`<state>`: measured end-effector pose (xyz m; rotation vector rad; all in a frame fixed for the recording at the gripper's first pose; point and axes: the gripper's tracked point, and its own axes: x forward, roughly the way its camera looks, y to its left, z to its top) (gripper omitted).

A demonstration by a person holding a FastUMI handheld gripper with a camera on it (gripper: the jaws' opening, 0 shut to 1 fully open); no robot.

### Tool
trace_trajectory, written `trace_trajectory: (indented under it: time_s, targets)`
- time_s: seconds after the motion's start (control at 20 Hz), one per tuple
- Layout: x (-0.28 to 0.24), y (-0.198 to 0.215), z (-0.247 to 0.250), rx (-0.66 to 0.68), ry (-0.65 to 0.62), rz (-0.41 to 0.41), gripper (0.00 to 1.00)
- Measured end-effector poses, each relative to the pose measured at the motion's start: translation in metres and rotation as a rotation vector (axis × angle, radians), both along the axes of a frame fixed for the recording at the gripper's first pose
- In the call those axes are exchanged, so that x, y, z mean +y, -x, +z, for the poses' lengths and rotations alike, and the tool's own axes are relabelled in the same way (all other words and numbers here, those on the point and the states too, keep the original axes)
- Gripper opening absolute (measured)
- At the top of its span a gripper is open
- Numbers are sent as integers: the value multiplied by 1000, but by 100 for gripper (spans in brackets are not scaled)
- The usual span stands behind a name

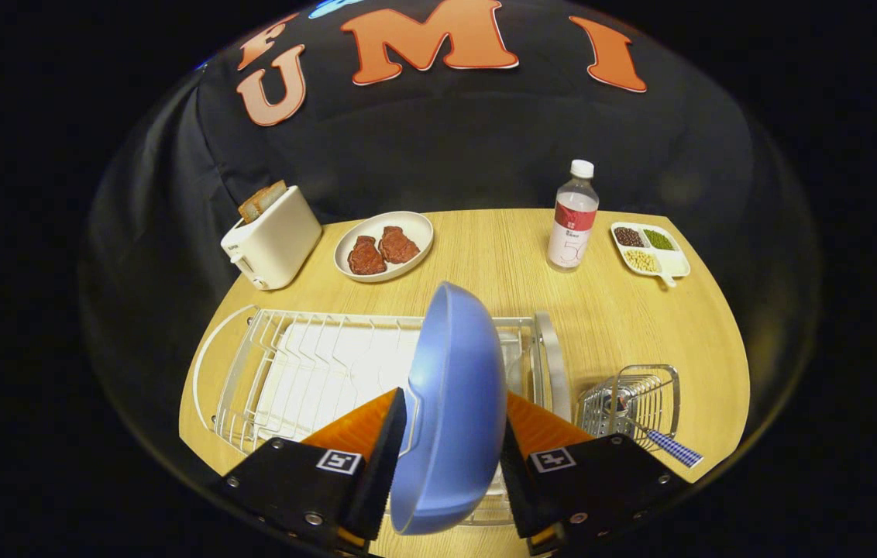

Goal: Take the plate from the dish rack, then take the spoon from the basket and place it into the plate.

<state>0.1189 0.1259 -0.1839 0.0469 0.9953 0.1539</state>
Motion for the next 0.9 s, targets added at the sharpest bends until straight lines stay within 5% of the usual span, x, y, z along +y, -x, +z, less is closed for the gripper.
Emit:
trace_trajectory:
  time_s: [0.2,0.9]
  targets:
    - [-3,0,-8,31,51,-39,44]
    - [-27,-17,24,-80,194,-159,30]
